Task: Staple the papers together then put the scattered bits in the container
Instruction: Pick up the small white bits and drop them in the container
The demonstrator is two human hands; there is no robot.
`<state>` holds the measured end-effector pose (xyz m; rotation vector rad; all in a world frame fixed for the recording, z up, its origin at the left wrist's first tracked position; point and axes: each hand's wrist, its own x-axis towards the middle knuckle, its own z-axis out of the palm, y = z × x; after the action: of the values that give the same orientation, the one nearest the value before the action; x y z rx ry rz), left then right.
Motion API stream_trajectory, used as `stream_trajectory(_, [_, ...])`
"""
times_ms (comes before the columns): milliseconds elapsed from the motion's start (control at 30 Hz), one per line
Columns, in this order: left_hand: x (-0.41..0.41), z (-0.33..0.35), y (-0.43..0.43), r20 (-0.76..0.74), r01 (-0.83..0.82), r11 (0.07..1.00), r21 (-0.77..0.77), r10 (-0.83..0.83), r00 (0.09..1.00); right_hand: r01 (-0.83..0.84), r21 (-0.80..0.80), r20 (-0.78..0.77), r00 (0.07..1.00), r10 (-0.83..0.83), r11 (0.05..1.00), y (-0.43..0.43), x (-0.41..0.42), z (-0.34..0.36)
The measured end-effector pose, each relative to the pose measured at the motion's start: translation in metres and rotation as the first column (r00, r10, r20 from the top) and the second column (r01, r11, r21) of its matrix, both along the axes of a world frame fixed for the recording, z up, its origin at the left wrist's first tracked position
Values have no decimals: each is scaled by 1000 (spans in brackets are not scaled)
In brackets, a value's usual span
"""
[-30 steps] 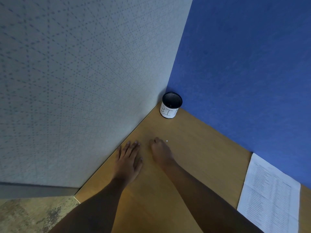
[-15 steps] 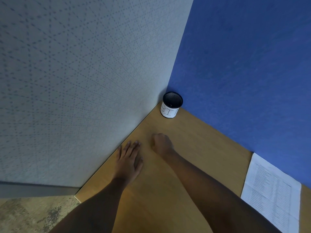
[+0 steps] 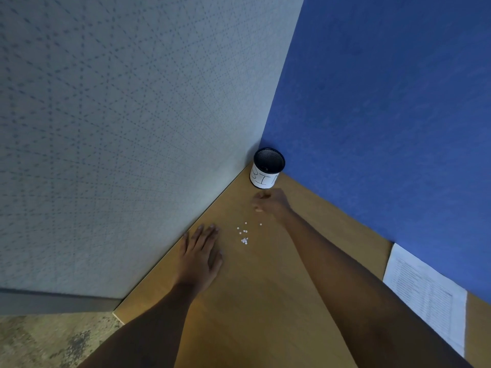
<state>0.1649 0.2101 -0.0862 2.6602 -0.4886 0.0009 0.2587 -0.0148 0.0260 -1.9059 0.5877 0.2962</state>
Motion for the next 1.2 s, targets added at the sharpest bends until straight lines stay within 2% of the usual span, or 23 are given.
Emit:
stream_trajectory(200, [1,-2,0,-3,4,1000,-10,-4,1000,115,46,125,985,-120,992,-21,44,44])
stream_trajectory(367, [1,0,0,5,4,1000,-2,-4,1000,208,-27,175,964,-200,978,-35,73,49])
stream_trajectory(633, [0,2,-1,-22,2,1000,14,-2,1000,153,-315,238,968,-78,937,-39,87,38])
stream_trajectory(833, [1,-1,0,-22,6,1000,21,-5,1000,154,-308,259,963,-73,939,-41,81,34])
stream_trajectory(1100, [2,0,0,-18,4,1000,13,-3,1000,202,-263,427,901,-74,943,-26,42,39])
stream_trajectory(1200, [2,-1,0,-19,5,1000,21,-4,1000,203,-348,493,870,-6,915,-11,7,16])
